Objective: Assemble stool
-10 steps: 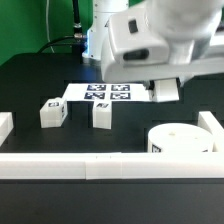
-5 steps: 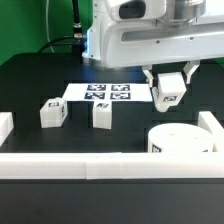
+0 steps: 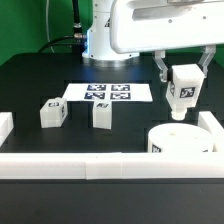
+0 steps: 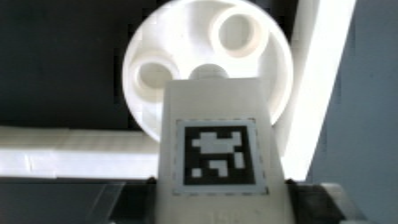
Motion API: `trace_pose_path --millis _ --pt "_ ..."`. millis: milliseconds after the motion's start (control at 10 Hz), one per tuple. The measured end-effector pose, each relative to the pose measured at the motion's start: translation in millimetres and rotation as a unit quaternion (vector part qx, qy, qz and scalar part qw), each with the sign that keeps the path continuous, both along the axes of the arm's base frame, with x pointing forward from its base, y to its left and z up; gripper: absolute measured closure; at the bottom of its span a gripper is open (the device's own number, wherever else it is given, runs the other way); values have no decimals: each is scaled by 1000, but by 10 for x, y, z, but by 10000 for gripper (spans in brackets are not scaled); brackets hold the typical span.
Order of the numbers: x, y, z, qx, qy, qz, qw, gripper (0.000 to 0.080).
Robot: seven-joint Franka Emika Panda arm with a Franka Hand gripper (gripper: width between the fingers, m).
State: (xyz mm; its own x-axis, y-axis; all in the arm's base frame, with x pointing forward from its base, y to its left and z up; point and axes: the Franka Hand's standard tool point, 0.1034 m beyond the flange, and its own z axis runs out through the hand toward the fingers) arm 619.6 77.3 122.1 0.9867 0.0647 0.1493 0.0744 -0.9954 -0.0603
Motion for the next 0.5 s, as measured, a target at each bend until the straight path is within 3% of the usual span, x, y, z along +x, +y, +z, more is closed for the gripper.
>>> trace_pose_path --millis 200,500 --pt "7 -13 -44 1 -58 -4 998 462" --pt "148 135 -135 -1 -58 15 998 462"
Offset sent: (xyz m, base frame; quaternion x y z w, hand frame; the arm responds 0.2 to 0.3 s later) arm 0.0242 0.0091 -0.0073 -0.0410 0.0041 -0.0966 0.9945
